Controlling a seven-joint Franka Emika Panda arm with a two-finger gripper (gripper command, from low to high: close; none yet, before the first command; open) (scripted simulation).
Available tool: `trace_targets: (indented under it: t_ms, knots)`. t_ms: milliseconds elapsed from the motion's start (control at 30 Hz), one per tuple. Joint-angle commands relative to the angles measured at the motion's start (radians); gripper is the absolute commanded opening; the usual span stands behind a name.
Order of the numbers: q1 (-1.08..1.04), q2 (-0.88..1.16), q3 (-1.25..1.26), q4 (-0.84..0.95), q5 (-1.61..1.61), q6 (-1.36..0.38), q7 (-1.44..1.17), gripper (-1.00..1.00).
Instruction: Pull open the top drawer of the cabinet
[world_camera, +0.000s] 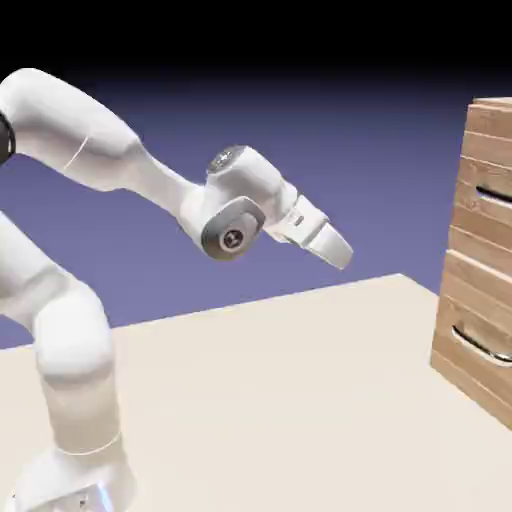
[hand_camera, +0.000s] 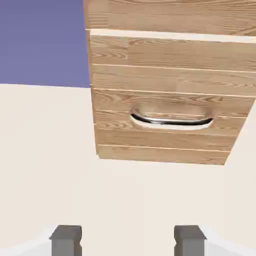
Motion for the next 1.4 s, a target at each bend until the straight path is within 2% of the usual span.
trace_targets:
  t_ms: [0, 1367]
  knots:
    - [-0.032, -0.017, 0.019, 0.013, 0.044, -0.012, 0.007, 0.00]
    - [-1.338, -0.711, 0.799, 0.552, 1.827, -0.519, 0.296, 0.00]
